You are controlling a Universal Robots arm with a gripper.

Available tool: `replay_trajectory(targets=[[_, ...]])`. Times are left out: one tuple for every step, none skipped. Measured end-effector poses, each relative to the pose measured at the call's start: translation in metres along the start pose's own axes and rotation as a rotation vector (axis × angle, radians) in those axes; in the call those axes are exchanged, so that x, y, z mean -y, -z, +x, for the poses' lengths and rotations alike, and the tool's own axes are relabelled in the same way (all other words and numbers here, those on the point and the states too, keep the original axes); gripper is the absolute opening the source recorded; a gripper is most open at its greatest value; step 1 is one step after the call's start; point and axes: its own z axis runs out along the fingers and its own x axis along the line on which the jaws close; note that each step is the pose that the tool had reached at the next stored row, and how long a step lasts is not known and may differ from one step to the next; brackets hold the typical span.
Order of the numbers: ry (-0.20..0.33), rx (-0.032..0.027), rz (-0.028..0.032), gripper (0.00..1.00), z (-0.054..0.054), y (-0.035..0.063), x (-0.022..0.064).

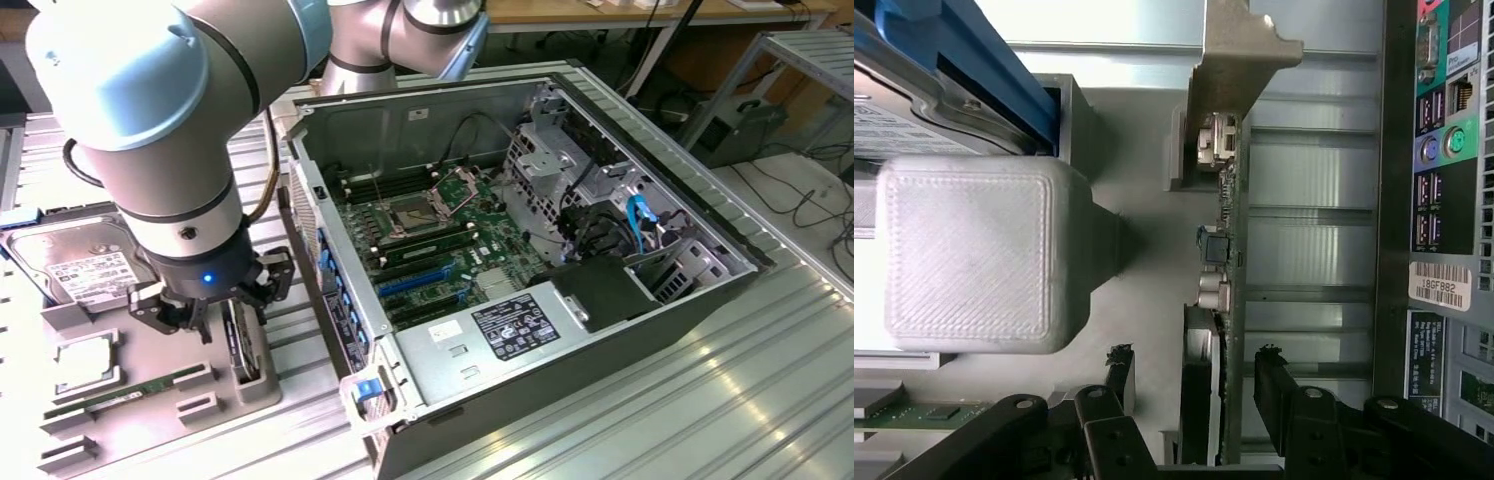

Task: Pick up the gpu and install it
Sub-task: 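Pick up the gpu and move the gpu toward the slot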

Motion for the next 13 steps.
replay_trajectory(targets=[[0.000, 0.0001, -0.0001, 0.60, 0.0000, -0.0001, 0.0000], [0.000, 0.0002, -0.0001, 0.59, 0.0000, -0.0001, 0.0000], [0.000, 0.0002, -0.0002, 0.59, 0.0000, -0.0001, 0.0000], [0.000, 0.0002, -0.0002, 0.52, 0.0000, -0.0001, 0.0000], [0.000, 0.0003, -0.0002, 0.45, 0.0000, -0.0002, 0.0000], [0.000, 0.0002, -0.0002, 0.45, 0.0000, -0.0001, 0.0000], [0.000, 0.0002, -0.0002, 0.45, 0.0000, -0.0001, 0.0000], [0.000, 0.0003, -0.0002, 0.45, 0.0000, -0.0002, 0.0001], [0.000, 0.0003, -0.0002, 0.45, 0.0000, -0.0002, 0.0003], [0.000, 0.0004, -0.0003, 0.45, 0.0000, -0.0002, 0.0007], [0.000, 0.0004, -0.0003, 0.45, -0.0001, -0.0002, 0.0013], [0.000, 0.0003, -0.0003, 0.45, 0.0000, -0.0001, 0.0022], [0.000, 0.0002, -0.0002, 0.45, 0.0000, -0.0001, 0.0030]])
